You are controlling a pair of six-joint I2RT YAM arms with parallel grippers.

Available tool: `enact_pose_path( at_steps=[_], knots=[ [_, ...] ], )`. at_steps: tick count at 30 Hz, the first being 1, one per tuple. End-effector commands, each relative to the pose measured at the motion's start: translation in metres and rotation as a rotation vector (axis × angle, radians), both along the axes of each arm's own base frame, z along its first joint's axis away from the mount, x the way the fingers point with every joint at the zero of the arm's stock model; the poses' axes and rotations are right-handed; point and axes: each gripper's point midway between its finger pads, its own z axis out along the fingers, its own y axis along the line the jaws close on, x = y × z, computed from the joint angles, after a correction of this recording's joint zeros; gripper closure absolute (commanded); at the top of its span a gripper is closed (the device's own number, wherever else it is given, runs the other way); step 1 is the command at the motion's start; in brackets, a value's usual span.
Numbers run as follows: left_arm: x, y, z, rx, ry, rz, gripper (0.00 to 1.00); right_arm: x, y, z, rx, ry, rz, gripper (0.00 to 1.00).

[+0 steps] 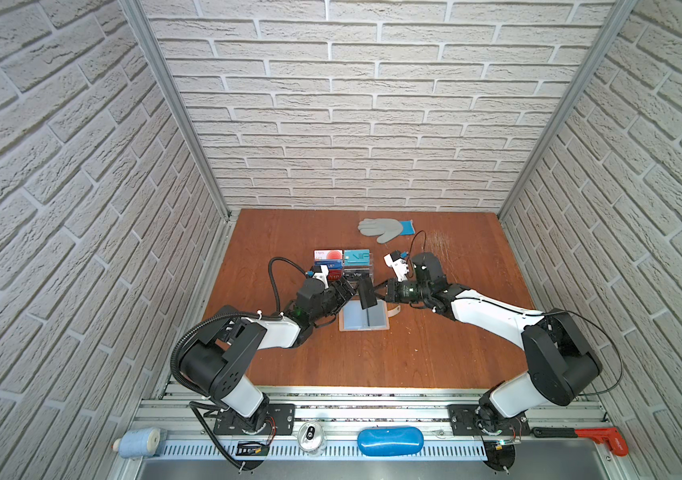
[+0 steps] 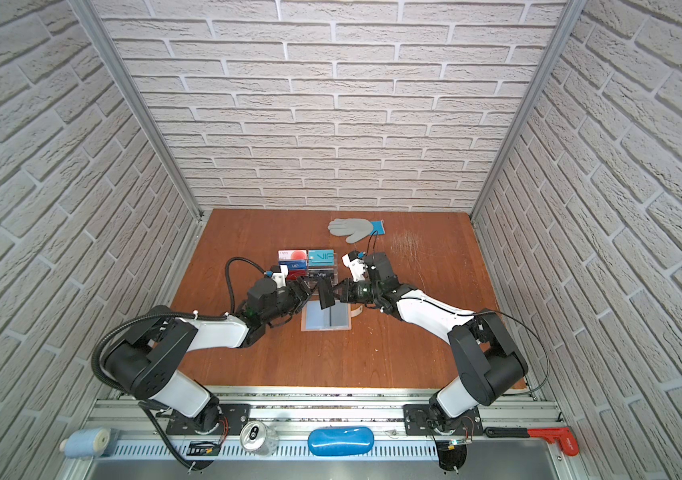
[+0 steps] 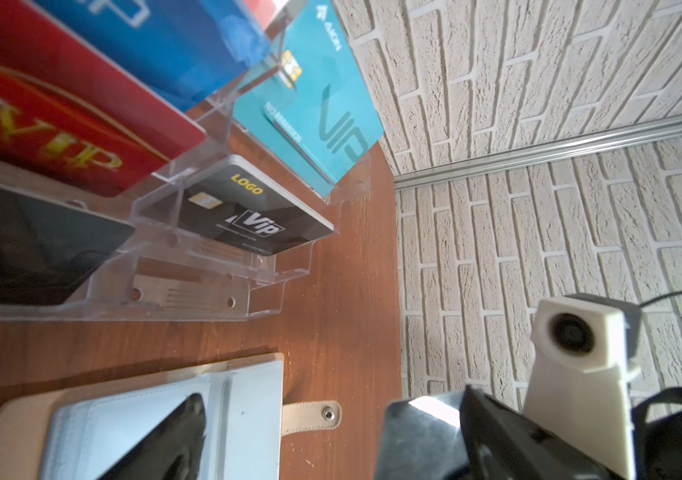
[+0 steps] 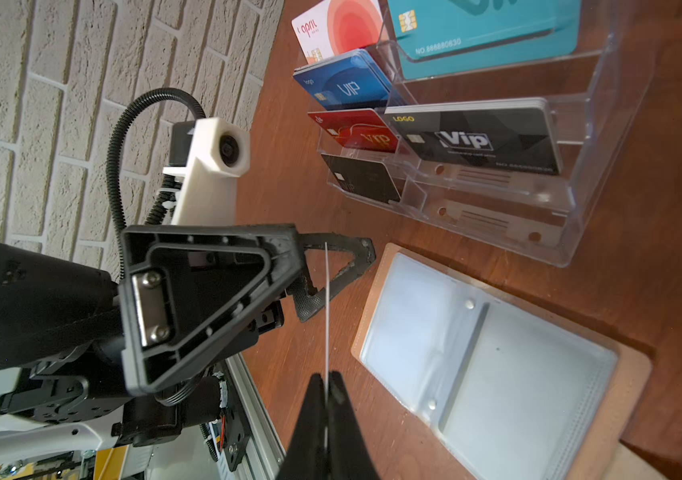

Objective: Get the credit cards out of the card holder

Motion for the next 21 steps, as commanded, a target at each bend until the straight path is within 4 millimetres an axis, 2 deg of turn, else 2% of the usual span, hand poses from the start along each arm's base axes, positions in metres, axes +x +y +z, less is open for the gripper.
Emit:
enact_pose_path(
  at_steps=[1,17,21],
  knots=[
    [0.0,-0.007,0.029,-0.033,-0.099,-0.032,0.1,0.006,0.009,0.012,0.061,-0.008,0.027,0.94],
    [-0.005,-0.014,0.029,-0.073,-0.115,-0.06,0.32,0.007,0.024,0.011,0.139,0.028,0.085,0.94],
    [-0.007,-0.013,0.028,-0.084,-0.118,-0.06,0.41,0.008,0.026,0.008,0.142,0.039,0.096,0.94]
  ],
)
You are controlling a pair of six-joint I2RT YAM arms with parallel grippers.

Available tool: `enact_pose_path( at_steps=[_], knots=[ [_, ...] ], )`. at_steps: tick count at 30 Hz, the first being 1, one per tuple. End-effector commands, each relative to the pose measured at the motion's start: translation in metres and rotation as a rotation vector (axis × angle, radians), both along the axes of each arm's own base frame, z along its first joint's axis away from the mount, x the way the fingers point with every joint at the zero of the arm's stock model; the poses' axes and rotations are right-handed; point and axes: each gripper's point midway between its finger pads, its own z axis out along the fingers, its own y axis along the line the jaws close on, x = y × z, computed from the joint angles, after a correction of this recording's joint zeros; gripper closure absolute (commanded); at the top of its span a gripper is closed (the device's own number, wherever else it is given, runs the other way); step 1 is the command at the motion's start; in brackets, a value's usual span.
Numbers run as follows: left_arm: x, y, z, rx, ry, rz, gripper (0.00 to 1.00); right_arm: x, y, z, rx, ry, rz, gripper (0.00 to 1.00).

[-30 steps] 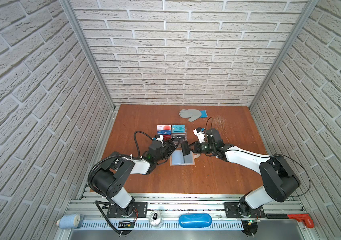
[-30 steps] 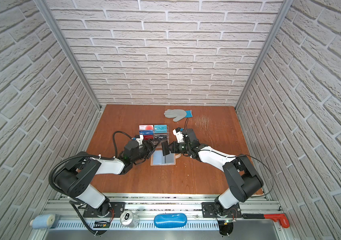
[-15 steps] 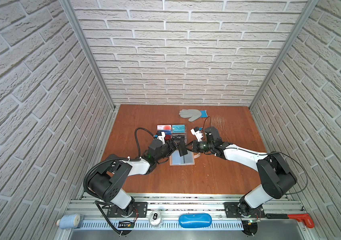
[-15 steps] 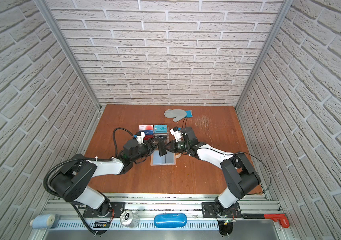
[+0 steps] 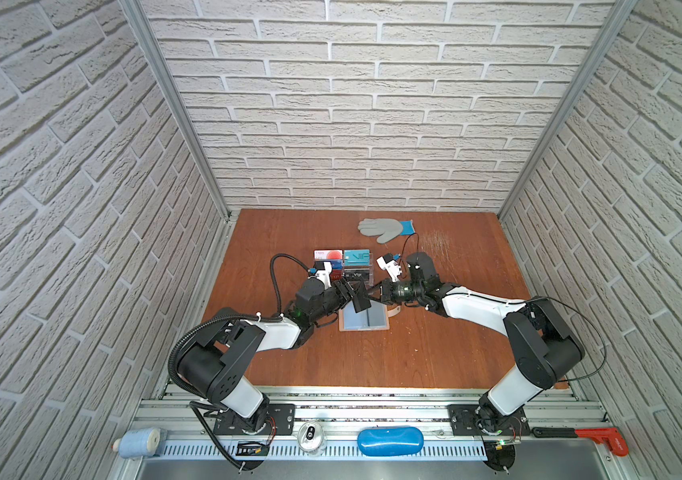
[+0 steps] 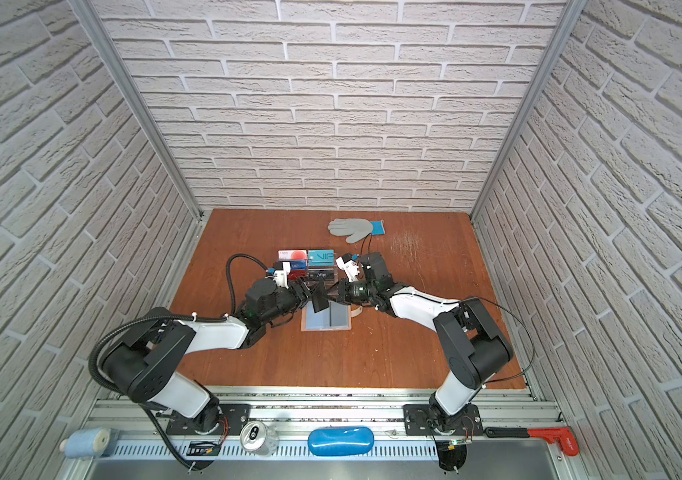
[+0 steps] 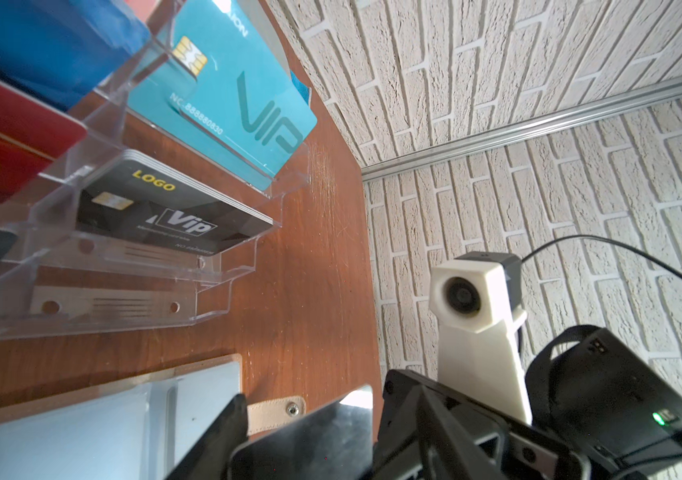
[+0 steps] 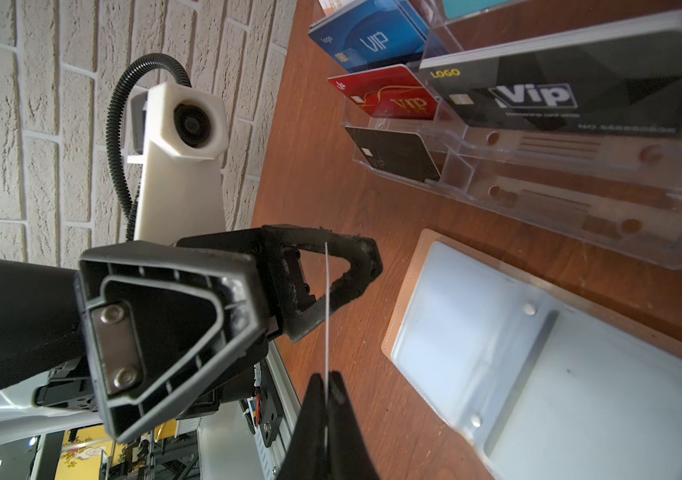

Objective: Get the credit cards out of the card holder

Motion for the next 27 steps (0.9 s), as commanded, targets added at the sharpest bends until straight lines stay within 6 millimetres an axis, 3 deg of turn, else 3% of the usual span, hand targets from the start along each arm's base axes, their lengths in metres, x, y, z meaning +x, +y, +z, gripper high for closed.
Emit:
enact_pose_path(
  at_steps=[1,11,21,27],
  knots=[
    [-0.002,-0.003,0.011,-0.036,-0.057,-0.014,0.43,0.009,0.007,0.017,0.052,-0.047,0.021,0.94],
    [-0.006,0.0,0.009,-0.028,-0.062,-0.018,0.63,0.018,0.011,0.006,0.041,-0.016,0.03,0.94],
    [-0.008,0.005,0.008,-0.013,-0.067,-0.006,0.7,0.028,0.01,-0.01,0.03,0.023,0.026,0.93],
    [-0.008,0.007,0.005,-0.008,-0.067,-0.004,0.79,0.032,0.01,-0.022,0.026,0.047,0.028,0.88]
  ],
)
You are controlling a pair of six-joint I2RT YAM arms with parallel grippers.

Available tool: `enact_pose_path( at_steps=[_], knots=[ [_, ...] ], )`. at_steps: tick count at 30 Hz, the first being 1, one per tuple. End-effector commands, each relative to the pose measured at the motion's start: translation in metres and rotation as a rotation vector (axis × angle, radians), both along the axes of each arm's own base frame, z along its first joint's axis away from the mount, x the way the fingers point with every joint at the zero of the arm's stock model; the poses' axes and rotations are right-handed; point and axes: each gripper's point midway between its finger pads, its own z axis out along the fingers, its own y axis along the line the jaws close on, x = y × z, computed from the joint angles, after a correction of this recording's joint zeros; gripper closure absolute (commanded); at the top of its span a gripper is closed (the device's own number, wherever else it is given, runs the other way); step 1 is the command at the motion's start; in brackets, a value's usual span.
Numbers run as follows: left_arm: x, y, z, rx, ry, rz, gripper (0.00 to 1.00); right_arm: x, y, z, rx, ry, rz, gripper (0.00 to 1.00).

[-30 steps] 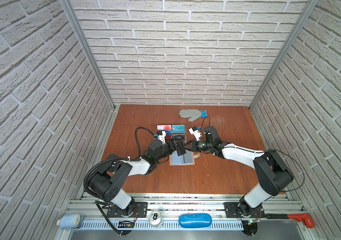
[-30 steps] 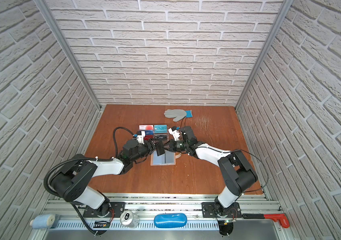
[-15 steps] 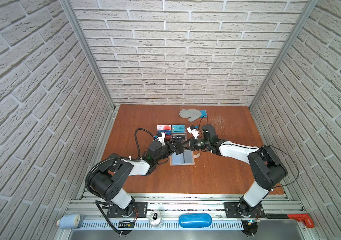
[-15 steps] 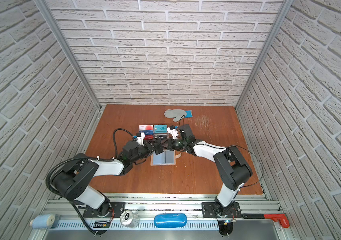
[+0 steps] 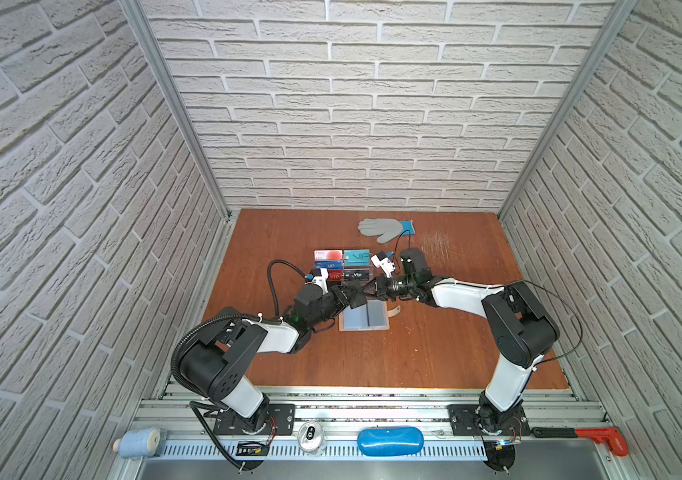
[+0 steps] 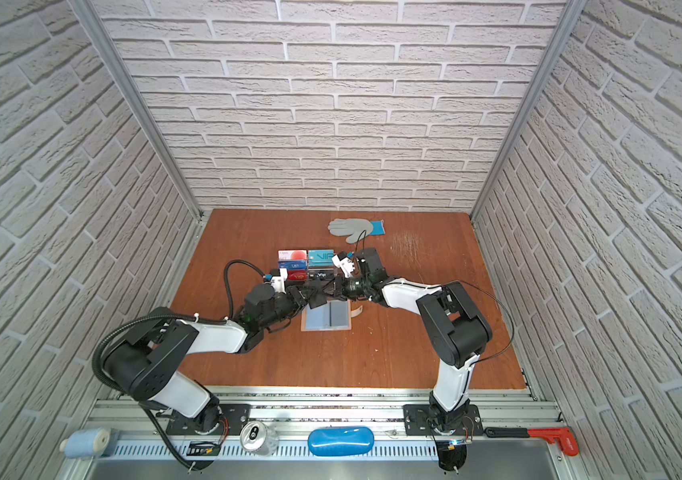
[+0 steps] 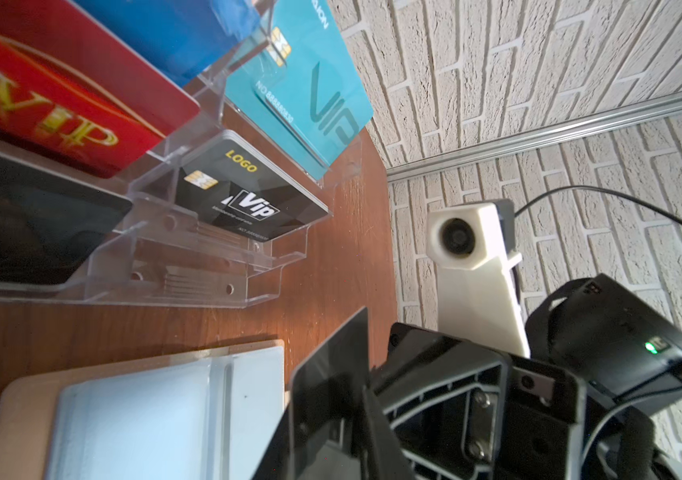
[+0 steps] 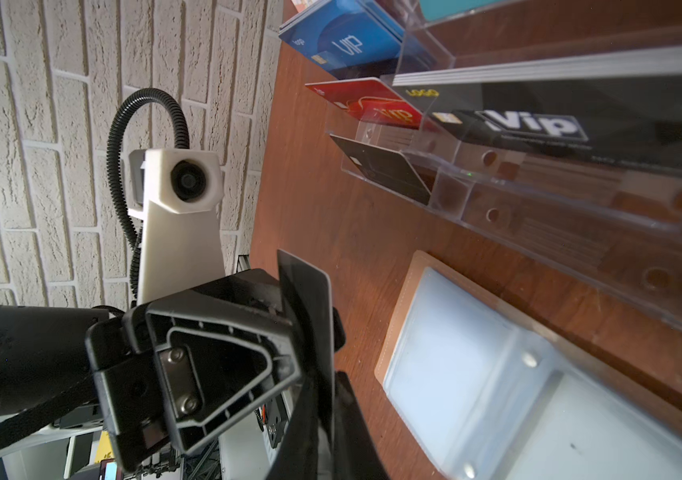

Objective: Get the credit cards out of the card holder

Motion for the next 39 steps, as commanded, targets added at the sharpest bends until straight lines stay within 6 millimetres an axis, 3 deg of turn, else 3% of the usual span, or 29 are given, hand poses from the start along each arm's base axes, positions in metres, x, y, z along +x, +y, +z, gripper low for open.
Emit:
enact_pose_path(
  at_steps=[1,5,11,19,21,23,27,35,39],
  knots=[
    [-0.001,-0.004,0.028,-0.051,-0.103,-0.028,0.79,0.009,0.001,-0.002,0.002,-0.019,-0.008,0.87],
    [-0.001,-0.004,0.025,-0.05,-0.101,-0.028,0.82,0.011,0.004,-0.005,0.028,-0.007,-0.007,0.77],
    [0.0,-0.003,0.021,-0.048,-0.09,-0.022,0.95,0.011,0.002,-0.007,0.024,-0.009,-0.013,0.73],
    [0.005,0.004,0.013,-0.047,-0.067,-0.002,1.0,0.009,-0.007,-0.006,-0.005,-0.023,-0.028,0.7],
    [0.007,0.009,0.013,-0.045,-0.06,0.012,1.0,0.007,-0.013,-0.003,-0.036,-0.043,-0.036,0.62],
    [0.008,0.014,0.012,-0.033,-0.051,0.029,1.0,0.004,-0.019,0.003,-0.079,-0.074,-0.047,0.39],
    [0.011,0.023,0.016,0.019,-0.039,0.066,1.0,0.001,-0.042,0.02,-0.224,-0.161,-0.09,0.06],
    [0.012,0.051,0.025,0.161,-0.003,0.179,1.0,-0.001,-0.121,0.073,-0.633,-0.39,-0.251,0.02],
    [0.012,0.062,0.032,0.205,0.005,0.233,1.0,-0.006,-0.154,0.114,-0.735,-0.44,-0.382,0.01]
  ],
)
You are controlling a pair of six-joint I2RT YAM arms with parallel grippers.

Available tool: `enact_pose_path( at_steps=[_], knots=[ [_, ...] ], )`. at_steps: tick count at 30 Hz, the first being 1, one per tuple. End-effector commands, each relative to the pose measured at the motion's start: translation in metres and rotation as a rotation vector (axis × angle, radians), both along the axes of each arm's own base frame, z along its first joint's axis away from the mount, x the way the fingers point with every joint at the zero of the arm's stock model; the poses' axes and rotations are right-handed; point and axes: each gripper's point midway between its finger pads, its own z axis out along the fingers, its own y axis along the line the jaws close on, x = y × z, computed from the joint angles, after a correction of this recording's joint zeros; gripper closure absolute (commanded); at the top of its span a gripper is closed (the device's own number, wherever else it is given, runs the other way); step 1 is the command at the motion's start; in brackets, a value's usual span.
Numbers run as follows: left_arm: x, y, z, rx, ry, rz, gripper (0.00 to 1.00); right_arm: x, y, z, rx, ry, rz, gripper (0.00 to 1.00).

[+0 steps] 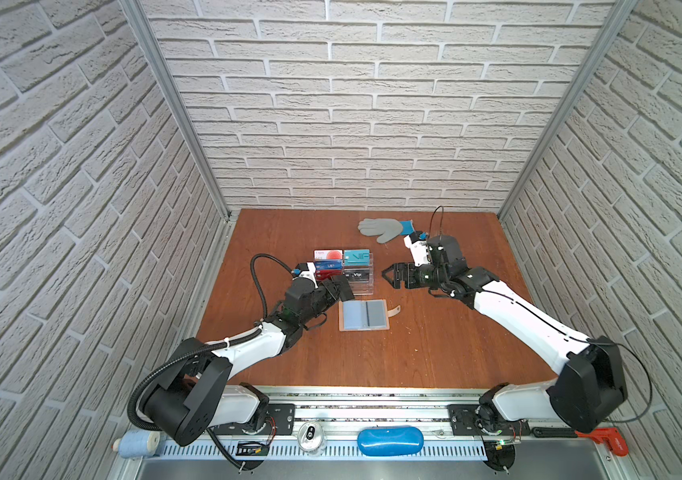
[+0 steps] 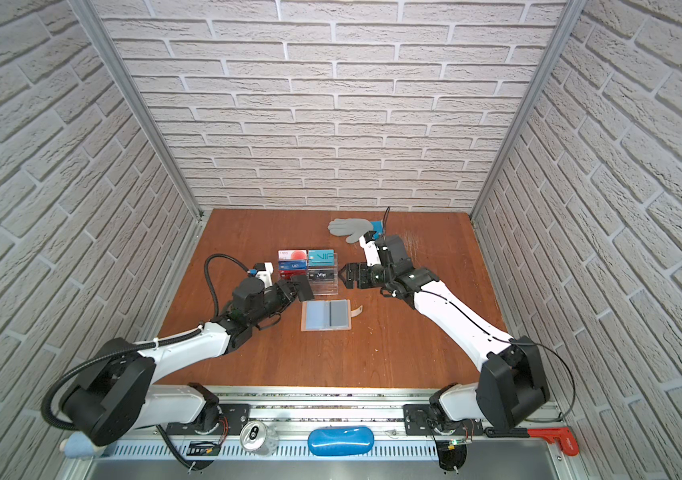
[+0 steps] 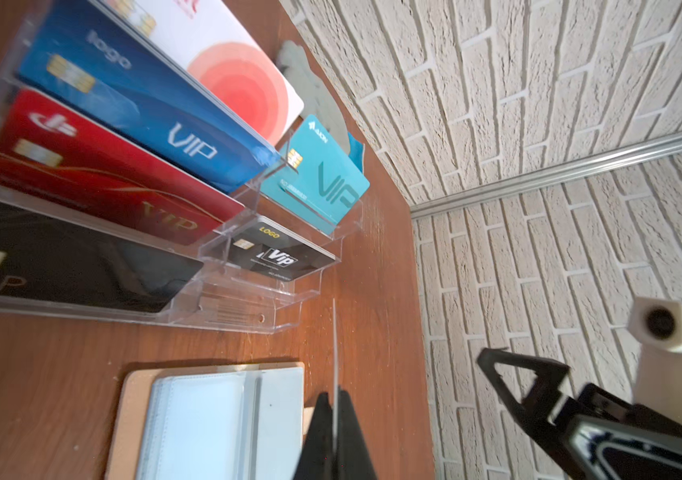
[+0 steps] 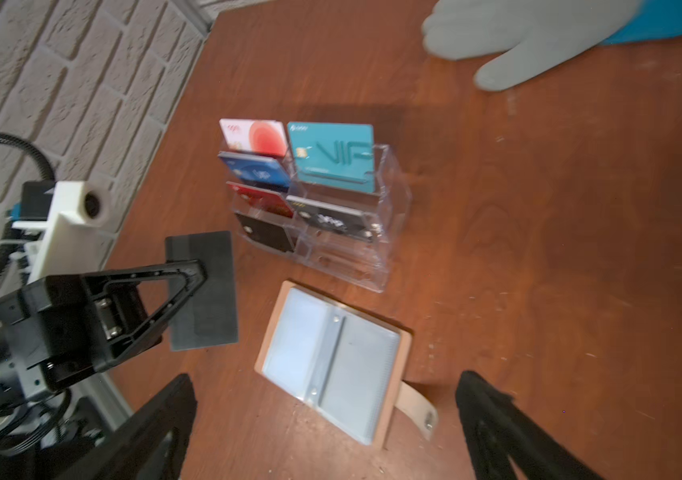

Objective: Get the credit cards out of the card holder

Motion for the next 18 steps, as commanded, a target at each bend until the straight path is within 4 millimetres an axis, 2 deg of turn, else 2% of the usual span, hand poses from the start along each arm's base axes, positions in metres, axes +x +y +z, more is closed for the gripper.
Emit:
enact_pose_path(
  at_steps=[1,3,5,6,9,11,18],
  knots=[
    [0.004,0.017,0.002,0.089,0.017,0.077,1.0,-0.009,-0.046,0.02,-0.168,-0.03,-0.145,0.0],
    [0.004,0.024,0.005,0.117,0.037,0.109,1.0,-0.018,-0.053,0.033,-0.161,-0.028,-0.172,0.0],
    [0.004,0.032,0.009,0.151,0.076,0.167,1.0,-0.025,-0.066,0.035,-0.146,-0.029,-0.241,0.0],
    [0.003,0.038,0.01,0.183,0.112,0.204,1.0,-0.027,-0.063,0.037,-0.114,-0.06,-0.225,0.0],
    [-0.002,0.055,0.013,0.256,0.205,0.318,1.0,-0.032,-0.037,0.036,-0.046,-0.139,-0.072,0.09],
    [-0.007,0.064,0.014,0.274,0.262,0.39,1.0,-0.036,-0.025,0.034,-0.075,-0.148,-0.011,0.09],
    [-0.014,0.077,0.021,0.255,0.437,0.545,0.98,-0.056,0.047,0.02,-0.217,-0.326,0.239,0.1]
  ],
)
